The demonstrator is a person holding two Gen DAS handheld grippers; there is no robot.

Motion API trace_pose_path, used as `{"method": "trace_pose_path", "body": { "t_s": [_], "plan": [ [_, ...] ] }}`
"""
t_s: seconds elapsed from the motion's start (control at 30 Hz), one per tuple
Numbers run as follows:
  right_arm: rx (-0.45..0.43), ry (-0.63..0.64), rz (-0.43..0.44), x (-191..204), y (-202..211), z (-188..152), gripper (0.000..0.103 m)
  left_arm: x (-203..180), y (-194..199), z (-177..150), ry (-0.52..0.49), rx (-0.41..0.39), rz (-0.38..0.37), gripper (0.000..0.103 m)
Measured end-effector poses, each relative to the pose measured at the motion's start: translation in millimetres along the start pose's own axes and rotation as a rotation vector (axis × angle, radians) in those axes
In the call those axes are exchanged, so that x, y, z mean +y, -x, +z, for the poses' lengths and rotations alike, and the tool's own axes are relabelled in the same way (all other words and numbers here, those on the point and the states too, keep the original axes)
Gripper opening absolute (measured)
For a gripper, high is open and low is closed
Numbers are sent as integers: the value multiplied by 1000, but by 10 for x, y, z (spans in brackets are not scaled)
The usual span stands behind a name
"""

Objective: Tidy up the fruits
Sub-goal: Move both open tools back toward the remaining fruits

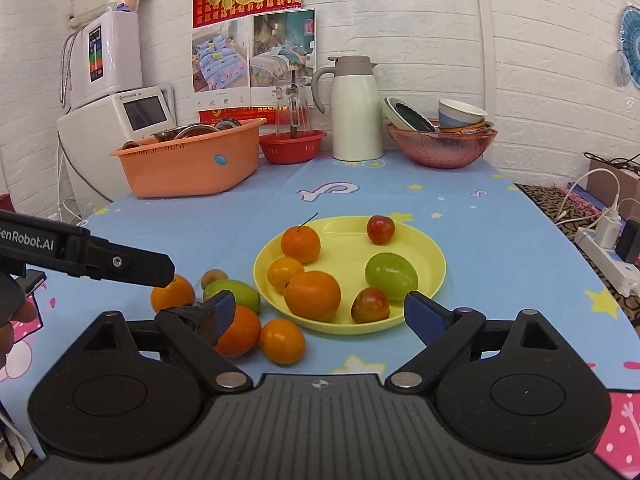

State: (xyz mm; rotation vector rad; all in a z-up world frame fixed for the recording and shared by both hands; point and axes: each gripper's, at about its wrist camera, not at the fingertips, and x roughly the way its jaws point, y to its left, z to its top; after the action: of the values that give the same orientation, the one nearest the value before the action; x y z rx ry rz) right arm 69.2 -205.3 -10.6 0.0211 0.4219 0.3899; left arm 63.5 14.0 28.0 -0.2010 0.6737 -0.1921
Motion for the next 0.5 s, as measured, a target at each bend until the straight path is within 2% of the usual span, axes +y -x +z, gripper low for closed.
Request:
{"method": "trace_pose_path", "body": {
  "t_s": [0.27,0.5],
  "plan": [
    [63,-14,12,51,28,-227,103,257,16,-273,48,65,76,103],
    [101,-7,8,85,-50,-259,103,373,70,-328,75,65,84,103]
  ]
}}
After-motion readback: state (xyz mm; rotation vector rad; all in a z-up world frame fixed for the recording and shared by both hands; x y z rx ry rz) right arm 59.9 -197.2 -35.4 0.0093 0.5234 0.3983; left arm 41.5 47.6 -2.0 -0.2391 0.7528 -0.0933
